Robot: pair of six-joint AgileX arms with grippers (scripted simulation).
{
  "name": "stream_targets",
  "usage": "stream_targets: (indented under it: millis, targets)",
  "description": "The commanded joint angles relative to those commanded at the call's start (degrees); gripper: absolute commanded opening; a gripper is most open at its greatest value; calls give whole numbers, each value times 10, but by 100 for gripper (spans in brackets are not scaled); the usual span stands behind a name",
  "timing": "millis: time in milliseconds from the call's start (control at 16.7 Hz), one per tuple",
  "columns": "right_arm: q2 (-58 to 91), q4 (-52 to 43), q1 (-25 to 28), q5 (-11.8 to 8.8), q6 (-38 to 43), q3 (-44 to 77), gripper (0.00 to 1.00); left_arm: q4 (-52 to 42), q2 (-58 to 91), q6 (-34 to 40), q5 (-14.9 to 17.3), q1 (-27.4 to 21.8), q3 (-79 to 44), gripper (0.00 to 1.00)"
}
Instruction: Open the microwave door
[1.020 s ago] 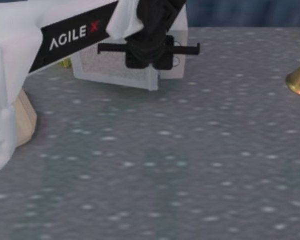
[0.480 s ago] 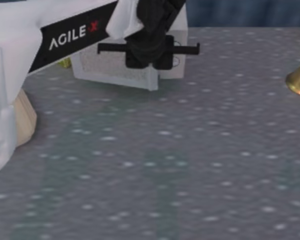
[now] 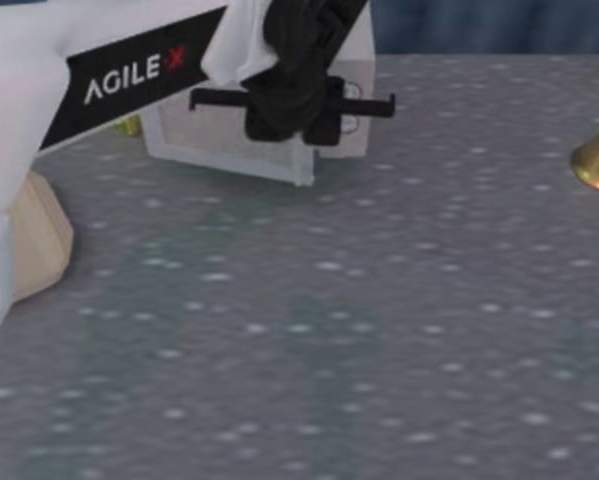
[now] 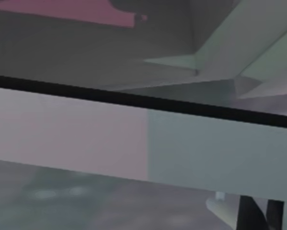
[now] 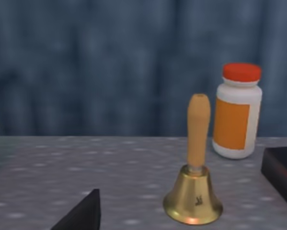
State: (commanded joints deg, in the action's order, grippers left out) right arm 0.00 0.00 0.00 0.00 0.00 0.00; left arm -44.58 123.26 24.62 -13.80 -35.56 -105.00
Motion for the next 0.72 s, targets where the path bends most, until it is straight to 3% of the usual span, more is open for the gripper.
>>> stream_targets:
  millis: [240,720]
  targets:
    - [0,0,0,0,0,0,100,27,-33,-34,18,6,50,0]
    - [0,0,0,0,0,0,100,29,-36,-37,19,6,54,0]
